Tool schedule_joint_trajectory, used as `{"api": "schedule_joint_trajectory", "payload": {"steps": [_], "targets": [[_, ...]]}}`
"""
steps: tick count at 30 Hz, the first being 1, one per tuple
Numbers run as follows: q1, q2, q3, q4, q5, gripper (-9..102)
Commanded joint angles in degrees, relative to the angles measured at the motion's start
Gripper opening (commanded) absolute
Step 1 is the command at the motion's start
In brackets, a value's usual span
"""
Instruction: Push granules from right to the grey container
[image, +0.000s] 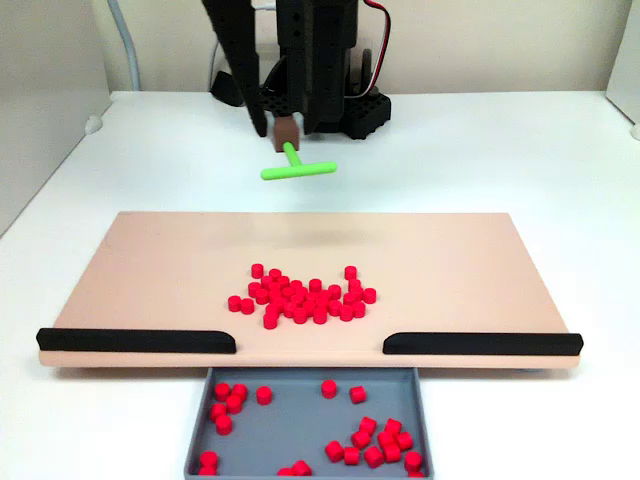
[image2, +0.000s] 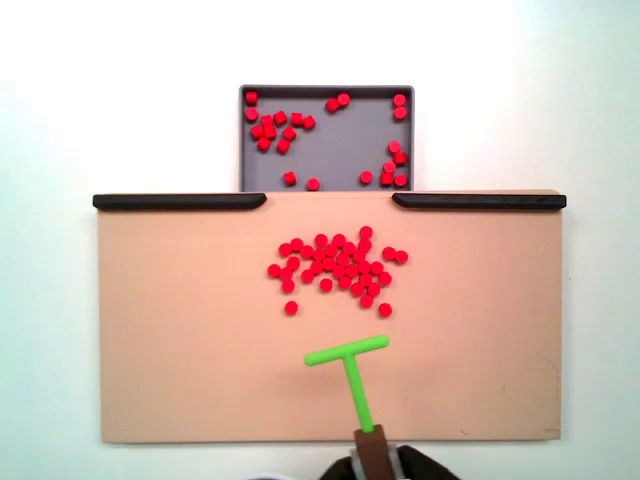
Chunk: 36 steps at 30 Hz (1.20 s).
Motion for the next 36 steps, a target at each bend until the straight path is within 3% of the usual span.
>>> {"api": "schedule_joint_trajectory", "payload": {"steps": [1, 8, 20, 31, 36], "targets": [[5.8, -1.8, -2.3, 0.4, -20.3, 0], [15.1, -3.6, -2.3, 0.7, -49.4, 0], [16.1, -21.3, -20.7, 2.2, -82.3, 0], [17.4, -31.7, -33.8, 2.2, -92.7, 0], [16.9, -33.8, -35.0, 1.5, -92.5, 0]]}}
